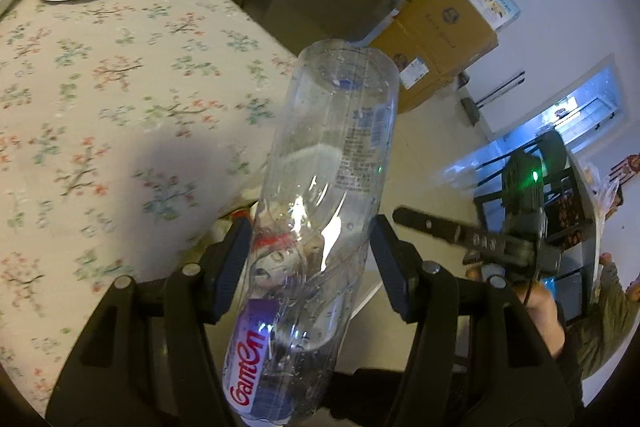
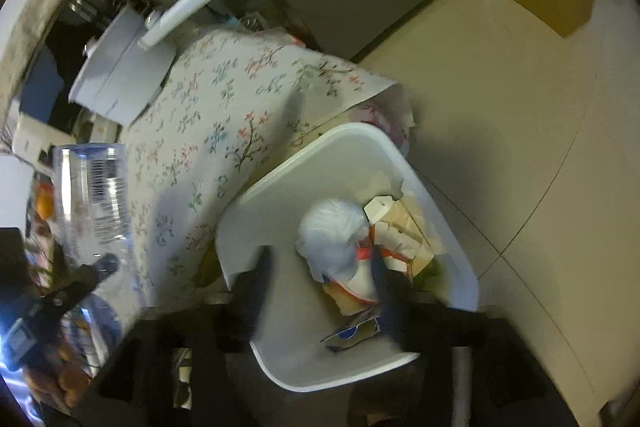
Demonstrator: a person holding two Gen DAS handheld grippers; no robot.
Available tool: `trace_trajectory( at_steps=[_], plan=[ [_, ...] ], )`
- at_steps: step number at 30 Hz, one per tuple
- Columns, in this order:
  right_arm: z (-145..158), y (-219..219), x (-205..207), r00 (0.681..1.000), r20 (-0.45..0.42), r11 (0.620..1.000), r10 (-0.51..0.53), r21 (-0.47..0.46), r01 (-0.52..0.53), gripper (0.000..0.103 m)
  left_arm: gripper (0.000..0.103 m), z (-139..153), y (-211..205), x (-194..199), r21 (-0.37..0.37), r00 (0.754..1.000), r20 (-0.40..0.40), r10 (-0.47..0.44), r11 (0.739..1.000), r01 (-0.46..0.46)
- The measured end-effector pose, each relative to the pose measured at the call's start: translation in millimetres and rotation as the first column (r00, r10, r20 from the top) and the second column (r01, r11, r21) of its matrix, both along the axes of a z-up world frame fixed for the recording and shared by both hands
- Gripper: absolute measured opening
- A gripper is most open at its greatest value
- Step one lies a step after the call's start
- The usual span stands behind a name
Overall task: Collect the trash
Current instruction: 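Open both grippers to drop the bottle and tissue into the bin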
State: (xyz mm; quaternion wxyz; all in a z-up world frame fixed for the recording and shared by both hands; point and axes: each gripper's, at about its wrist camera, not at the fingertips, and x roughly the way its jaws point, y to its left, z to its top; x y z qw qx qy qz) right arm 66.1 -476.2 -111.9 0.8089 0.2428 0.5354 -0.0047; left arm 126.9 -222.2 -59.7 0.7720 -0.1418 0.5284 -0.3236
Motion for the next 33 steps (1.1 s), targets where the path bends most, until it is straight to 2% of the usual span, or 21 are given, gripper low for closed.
trace_trajectory(
  at_steps=[4,11,16,18,19,21,27,33],
  plan=[
    [2,-15,-16,1.0,-0.003,1.0,-0.025,0.016,0.025,0.063,0.063,1,-19,4,-0.069,0.999,0.049,0.023,0.997,-0.019],
    [4,-34,-36,0.998,0.004,0.998,-0.061,-0.011,0.061,0.066,0.064,-11,-56,2,-0.095,0.986,0.165,0.014,0.995,0.002],
    [6,-41,-40,0.997,0.006,0.997,-0.077,-0.022,0.077,0.066,0.065,-31,-62,4,-0.043,0.988,0.156,-0.005,0.999,0.012],
    [8,-39,-39,0.997,0.012,0.997,-0.071,-0.03,0.071,0.066,0.069,-33,-59,4,-0.002,0.99,0.141,-0.014,1.0,0.014],
    [9,-39,-39,0.998,0.014,0.997,-0.069,-0.031,0.069,0.067,0.077,-30,-53,4,0.011,0.99,0.138,-0.014,1.0,0.012],
    [14,-33,-36,0.998,0.024,0.998,-0.06,-0.035,0.061,0.069,0.086,-22,-40,1,0.026,0.987,0.158,-0.008,1.0,0.004],
    [33,3,-22,0.998,0.06,0.996,0.009,-0.089,-0.004,0.073,0.098,1,12,-6,0.135,0.978,0.209,0.03,0.989,-0.059],
    [55,61,-6,0.99,0.097,0.981,0.098,-0.175,-0.08,0.078,0.1,19,90,-12,0.206,0.958,0.248,0.147,0.958,-0.2]
  ],
)
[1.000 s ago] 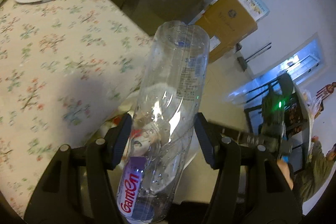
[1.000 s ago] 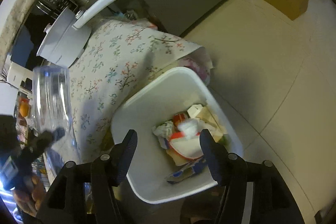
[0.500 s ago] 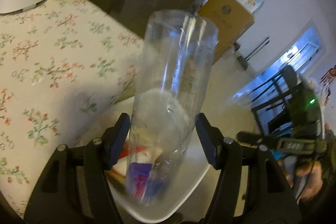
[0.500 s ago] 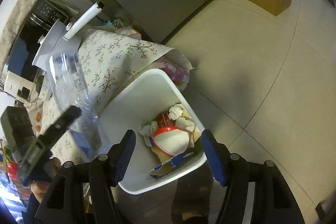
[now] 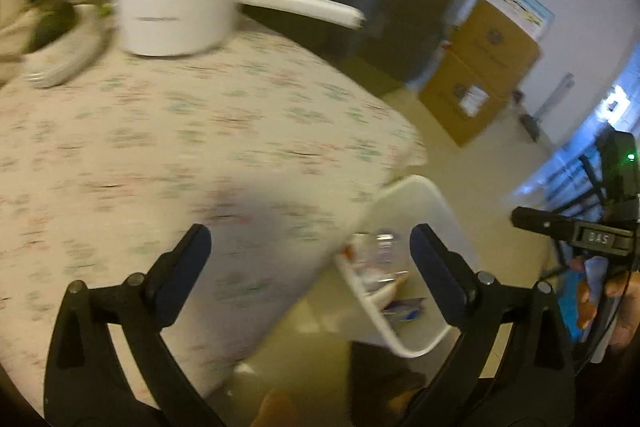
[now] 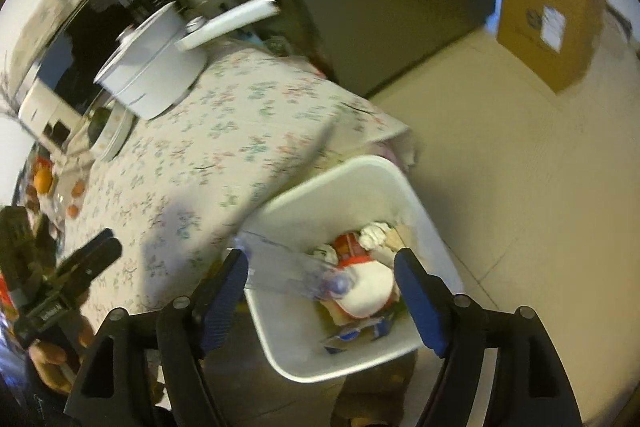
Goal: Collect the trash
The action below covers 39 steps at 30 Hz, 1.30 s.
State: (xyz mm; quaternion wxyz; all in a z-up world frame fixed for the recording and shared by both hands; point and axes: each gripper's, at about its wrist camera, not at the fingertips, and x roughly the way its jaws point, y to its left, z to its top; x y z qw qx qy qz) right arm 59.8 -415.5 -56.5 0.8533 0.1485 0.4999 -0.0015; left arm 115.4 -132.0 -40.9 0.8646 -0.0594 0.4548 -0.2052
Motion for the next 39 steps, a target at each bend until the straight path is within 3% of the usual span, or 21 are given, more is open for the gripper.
trace_trajectory(
  at_steps=[5,10,14,23,28,39],
  plan=[
    [14,63,16,0.996,0.032,0.995,0.087,-0.054,-0.086,0.086,0.102,14,68,-7,0.048,0.989,0.029,0.142,0.988,-0.144],
    [25,133,30,0.98,0.063,0.976,0.19,-0.116,-0.182,0.092,0.102,23,132,-21,0.093,0.962,0.067,0.266,0.958,-0.271],
    [28,192,39,0.958,0.074,0.953,0.278,-0.145,-0.265,0.099,0.102,22,173,-29,0.092,0.943,0.052,0.328,0.939,-0.332],
    [20,290,48,0.902,0.068,0.893,0.426,-0.188,-0.408,0.1,0.102,17,235,-47,0.11,0.903,0.021,0.43,0.896,-0.429],
    [16,314,48,0.885,0.059,0.874,0.462,-0.201,-0.443,0.1,0.102,13,255,-54,0.085,0.888,-0.012,0.459,0.885,-0.457],
    [11,330,49,0.878,0.045,0.863,0.477,-0.214,-0.458,0.1,0.102,12,259,-57,0.093,0.89,-0.023,0.456,0.887,-0.452]
  ],
)
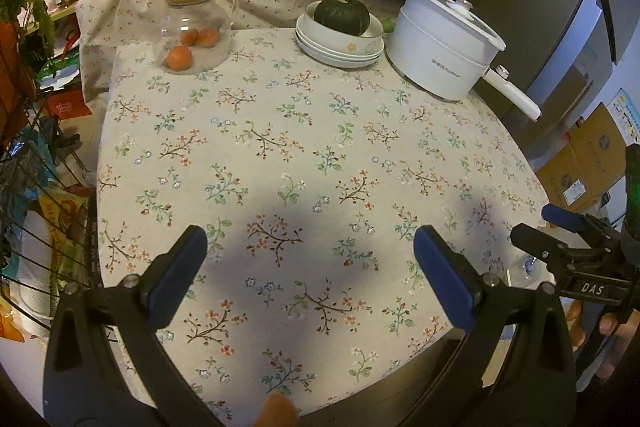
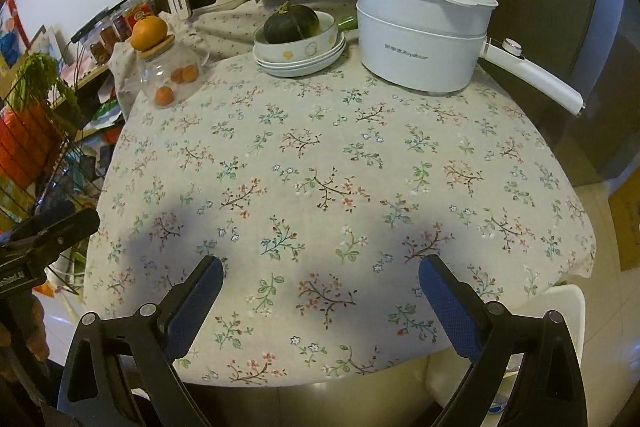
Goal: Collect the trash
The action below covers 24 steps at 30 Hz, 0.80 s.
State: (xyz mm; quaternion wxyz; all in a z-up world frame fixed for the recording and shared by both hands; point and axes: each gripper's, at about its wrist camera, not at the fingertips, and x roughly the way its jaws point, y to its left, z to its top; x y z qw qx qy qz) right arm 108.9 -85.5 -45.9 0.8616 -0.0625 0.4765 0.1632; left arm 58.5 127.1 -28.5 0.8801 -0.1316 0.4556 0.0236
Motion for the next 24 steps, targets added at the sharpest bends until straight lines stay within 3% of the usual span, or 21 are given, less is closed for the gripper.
trace_trajectory(
  at_steps=[12,24],
  plan=[
    [19,7,-22,0.994,0.104,0.999,0.024,-0.044,-0.019,0.1,0.102,10,17,-9,0.013,0.999,0.027,0.038,0.999,-0.039],
    [20,22,-17,0.993,0.117,0.999,0.031,-0.042,-0.026,0.1,0.102,7,33,-12,0.019,0.997,0.023,0.068,0.997,-0.068]
  ],
)
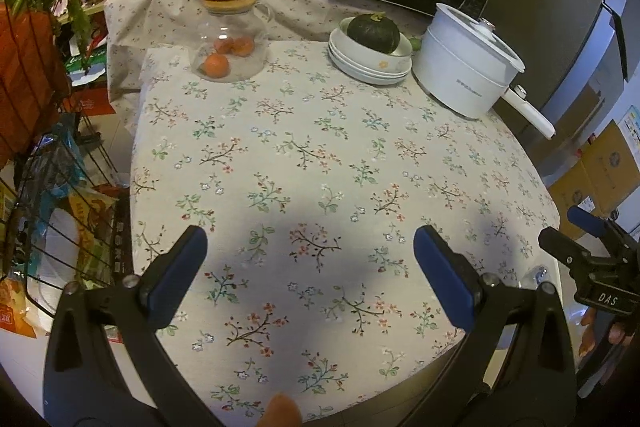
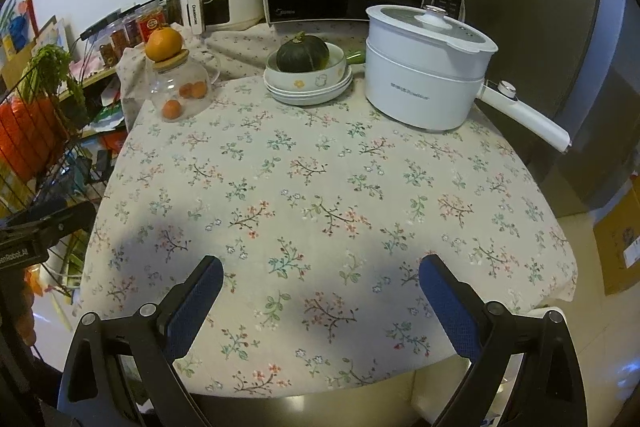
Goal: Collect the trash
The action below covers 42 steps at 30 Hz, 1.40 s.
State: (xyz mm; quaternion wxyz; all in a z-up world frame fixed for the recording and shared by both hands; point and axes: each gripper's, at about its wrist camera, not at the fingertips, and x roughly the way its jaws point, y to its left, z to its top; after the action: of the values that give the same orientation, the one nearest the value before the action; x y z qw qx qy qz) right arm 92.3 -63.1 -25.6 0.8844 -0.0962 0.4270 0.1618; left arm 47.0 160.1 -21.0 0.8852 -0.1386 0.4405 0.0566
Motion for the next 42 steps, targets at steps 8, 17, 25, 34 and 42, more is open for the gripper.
trace_trajectory(
  at_steps=[8,17,25,34,42],
  plan=[
    [1,14,-3,0.999,0.017,1.0,0.029,-0.008,-0.029,0.1,0.102,-3,5,0,0.035,1.0,-0.005,0.017,0.999,-0.017],
    [0,13,1,1.0,0.007,1.0,0.008,0.016,-0.008,0.1,0.102,2,-1,-2,0.095,0.999,0.025,0.049,0.994,-0.051],
    [21,13,-9,0.994,0.103,1.0,-0.026,0.019,0.024,0.1,0.102,15,-18,-12,0.159,0.996,0.071,0.059,0.985,-0.07],
    [55,-17,-30,0.967,0.225,0.992,-0.124,0.036,0.119,0.1,0.102,35,-48,-18,0.156,0.991,0.135,0.01,0.987,-0.031],
    [74,-46,-59,0.938,0.287,0.98,-0.195,0.021,0.198,0.103,0.102,54,-76,-31,0.123,0.981,0.183,-0.061,0.992,0.039]
  ],
)
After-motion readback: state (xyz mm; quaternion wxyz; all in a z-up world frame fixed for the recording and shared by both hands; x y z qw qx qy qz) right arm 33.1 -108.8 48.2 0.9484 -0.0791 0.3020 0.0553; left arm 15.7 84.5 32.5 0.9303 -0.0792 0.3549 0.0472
